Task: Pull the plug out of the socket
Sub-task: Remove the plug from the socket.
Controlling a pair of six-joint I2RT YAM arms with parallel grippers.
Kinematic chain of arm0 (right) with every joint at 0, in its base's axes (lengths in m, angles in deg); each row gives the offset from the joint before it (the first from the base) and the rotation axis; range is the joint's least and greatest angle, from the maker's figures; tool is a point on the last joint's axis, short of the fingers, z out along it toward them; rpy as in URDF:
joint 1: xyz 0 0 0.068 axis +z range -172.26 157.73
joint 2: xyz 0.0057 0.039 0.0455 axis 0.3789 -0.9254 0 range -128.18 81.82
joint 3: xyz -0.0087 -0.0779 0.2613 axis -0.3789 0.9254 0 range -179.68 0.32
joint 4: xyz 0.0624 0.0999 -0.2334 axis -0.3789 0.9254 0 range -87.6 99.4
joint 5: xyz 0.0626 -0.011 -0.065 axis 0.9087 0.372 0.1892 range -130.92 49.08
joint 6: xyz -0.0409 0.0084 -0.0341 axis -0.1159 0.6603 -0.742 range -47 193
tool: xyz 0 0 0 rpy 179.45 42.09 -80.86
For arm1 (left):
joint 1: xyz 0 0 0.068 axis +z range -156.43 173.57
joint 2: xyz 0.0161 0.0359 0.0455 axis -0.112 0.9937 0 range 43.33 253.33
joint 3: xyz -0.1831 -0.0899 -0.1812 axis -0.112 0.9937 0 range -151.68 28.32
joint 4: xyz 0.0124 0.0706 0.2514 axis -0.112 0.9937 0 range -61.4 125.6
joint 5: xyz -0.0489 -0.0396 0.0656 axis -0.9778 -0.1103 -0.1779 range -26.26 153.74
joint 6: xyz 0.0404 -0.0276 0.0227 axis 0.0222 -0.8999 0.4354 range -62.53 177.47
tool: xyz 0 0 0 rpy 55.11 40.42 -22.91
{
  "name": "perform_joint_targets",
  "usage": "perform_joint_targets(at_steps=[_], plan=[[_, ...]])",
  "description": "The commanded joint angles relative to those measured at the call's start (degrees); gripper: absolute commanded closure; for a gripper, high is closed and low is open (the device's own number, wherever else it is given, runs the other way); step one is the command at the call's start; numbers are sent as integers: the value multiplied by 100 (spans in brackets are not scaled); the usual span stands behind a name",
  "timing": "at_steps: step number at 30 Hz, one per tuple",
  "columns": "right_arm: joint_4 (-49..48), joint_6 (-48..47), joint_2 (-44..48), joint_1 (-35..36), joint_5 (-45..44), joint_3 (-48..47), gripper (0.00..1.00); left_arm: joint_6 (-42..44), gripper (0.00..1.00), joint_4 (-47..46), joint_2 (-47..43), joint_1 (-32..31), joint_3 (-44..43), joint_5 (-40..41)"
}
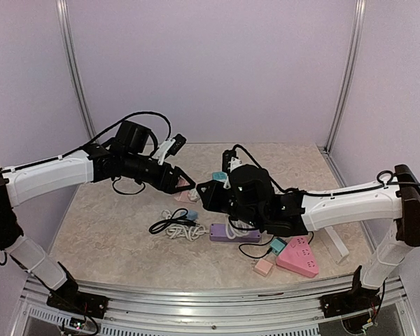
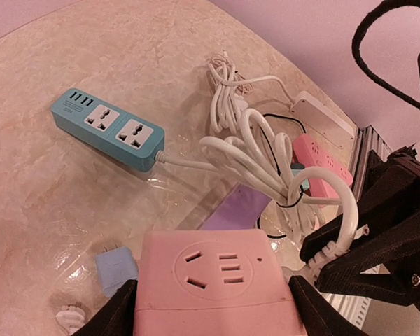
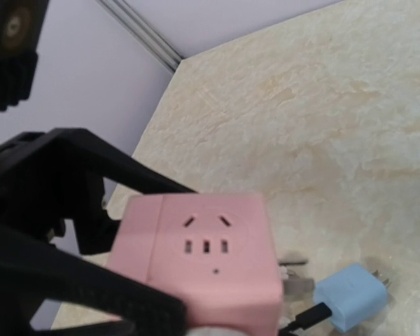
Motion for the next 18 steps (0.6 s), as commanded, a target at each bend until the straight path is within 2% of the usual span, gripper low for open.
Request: perform_joint_targets(at_steps=[1, 6, 12, 18], plan=[[366, -245, 85, 76, -641, -134, 100, -142, 100, 234, 76, 337, -86, 326], [278, -220, 428, -351, -497, 99, 100, 214, 100, 173, 4, 144, -71, 155], [-26, -143, 464, -1147, 581, 425, 100, 927, 100, 57, -245, -459, 71, -138], [31, -272, 491, -1209, 511, 390, 100, 1056, 100, 114, -261, -578, 55, -186]])
